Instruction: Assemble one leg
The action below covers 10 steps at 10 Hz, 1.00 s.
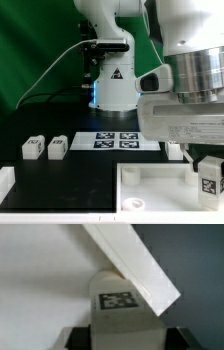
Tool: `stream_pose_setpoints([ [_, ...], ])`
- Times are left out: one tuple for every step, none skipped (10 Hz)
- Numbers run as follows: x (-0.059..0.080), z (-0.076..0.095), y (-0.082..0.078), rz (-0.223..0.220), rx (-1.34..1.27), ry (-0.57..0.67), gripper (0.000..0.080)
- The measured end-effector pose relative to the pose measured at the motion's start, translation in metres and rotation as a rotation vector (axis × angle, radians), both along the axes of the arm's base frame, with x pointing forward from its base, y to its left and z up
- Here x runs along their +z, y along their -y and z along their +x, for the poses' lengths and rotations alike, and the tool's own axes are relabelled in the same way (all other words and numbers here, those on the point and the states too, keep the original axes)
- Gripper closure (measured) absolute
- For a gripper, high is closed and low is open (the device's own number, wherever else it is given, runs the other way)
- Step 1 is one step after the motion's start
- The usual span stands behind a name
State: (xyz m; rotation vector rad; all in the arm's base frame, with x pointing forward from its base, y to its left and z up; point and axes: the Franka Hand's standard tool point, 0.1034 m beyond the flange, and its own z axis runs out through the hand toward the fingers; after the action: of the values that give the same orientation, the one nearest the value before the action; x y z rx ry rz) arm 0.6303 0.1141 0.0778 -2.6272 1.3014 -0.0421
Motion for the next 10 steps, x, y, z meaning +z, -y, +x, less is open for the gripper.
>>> stream_pose_setpoints([
  [-0.0002,-0.0005,0.0003,0.022,-0.108,-0.020,0.0496],
  [-0.0005,-0.0009,0.0003,0.041,-0.206,-0.039,0.0496],
  [-0.0007,-0.0013,-0.0002,0.050,-0.277,-0.053,0.0496],
  [-0.0008,-0.0014,-0.0007,0.059,-0.342,-0.066,0.0496],
  [-0.0010,-0.0019,-0.0023,0.078,-0.447,-0.087,0.0496],
  [-0.0021,-0.0015,-0.0066,0.118,-0.657,-0.105,0.0496],
  [-0.0023,-0.0010,-0.0093,0.138,-0.764,-0.092,0.0496],
  [-0.0023,-0.0027,-0.0081,0.116,-0.621,-0.079,0.0496],
  [-0.0022,-0.0028,-0.0086,0.121,-0.632,-0.082,0.0496],
  [-0.0027,-0.0031,-0.0091,0.118,-0.618,-0.080,0.0496],
])
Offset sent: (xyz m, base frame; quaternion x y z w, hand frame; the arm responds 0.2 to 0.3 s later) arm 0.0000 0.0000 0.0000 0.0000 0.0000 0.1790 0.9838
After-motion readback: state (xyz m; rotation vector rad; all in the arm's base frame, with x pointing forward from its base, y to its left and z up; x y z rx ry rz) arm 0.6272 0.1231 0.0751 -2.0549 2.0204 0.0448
